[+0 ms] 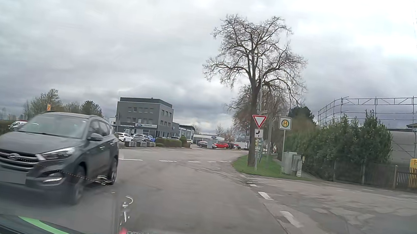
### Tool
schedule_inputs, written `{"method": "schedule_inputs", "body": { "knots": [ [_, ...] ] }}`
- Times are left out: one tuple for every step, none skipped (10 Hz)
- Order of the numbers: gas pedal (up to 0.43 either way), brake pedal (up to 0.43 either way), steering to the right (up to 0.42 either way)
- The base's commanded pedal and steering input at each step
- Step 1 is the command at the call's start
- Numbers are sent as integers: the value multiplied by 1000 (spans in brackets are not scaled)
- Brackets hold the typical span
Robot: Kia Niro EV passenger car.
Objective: Follow the waypoints while adhering to traffic rules and regulations
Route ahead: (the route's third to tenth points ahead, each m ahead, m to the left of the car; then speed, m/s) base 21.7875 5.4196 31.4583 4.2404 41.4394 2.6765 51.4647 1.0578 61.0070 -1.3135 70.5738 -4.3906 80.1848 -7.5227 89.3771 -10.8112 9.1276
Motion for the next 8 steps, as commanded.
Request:
{"method": "schedule_inputs", "body": {
  "knots": [
    [0, 0, 6],
    [0, 0, 6],
    [0, 0, 5],
    [0, 0, 5],
    [8, 0, 5],
    [20, 0, 5],
    [28, 0, 5],
    [39, 0, 5]
  ]
}}
